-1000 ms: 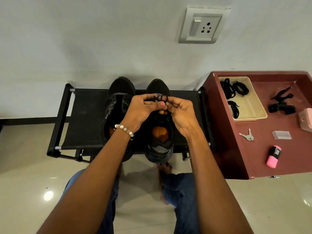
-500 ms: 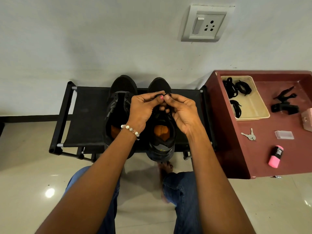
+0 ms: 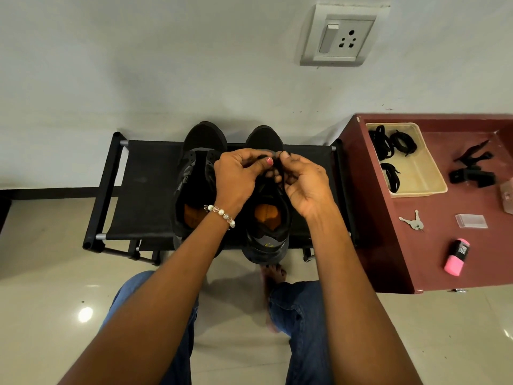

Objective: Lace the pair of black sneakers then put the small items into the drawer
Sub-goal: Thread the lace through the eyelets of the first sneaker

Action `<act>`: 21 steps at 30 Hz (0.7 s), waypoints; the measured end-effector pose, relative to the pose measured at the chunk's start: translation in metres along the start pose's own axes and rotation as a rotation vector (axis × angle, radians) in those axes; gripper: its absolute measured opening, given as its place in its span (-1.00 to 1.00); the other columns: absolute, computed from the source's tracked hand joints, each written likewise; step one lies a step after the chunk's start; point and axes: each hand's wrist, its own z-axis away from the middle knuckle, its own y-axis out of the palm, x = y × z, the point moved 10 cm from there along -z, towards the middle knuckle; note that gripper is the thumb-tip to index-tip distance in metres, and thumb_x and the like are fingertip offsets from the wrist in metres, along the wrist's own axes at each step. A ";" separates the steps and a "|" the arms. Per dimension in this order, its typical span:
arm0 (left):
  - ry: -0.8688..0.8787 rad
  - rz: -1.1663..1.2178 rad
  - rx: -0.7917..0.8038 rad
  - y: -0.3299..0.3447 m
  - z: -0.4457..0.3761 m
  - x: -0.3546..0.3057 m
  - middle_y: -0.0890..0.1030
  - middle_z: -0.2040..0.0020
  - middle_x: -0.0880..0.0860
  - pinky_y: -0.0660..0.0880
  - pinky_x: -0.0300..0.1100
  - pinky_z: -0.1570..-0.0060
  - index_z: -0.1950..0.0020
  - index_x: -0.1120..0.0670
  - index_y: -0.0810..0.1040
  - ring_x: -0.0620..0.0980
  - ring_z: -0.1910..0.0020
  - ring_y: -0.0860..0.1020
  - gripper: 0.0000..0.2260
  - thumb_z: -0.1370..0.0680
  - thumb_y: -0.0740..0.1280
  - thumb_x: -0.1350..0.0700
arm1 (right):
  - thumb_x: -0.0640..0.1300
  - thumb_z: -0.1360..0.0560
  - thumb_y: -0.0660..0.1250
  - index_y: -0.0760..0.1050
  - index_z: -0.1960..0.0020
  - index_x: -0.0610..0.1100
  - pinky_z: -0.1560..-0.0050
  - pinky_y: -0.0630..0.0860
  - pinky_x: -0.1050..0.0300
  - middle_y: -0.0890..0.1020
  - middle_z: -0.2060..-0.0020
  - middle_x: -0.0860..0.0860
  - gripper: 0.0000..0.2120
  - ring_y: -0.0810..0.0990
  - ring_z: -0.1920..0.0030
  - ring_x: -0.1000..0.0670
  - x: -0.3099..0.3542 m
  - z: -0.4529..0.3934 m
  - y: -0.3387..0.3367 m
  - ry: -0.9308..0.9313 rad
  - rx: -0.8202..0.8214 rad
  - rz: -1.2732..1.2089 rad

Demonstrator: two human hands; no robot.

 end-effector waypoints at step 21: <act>0.806 -0.964 0.228 0.040 0.028 -0.053 0.58 0.31 0.16 0.47 -0.07 0.33 0.22 0.22 0.53 0.17 0.33 0.54 -0.85 -0.32 0.47 0.29 | -0.50 -0.48 0.31 0.41 -0.23 -0.25 0.32 0.59 0.21 0.63 0.11 -0.25 -0.63 0.64 0.28 -0.03 0.001 -0.005 -0.001 0.057 0.007 0.127</act>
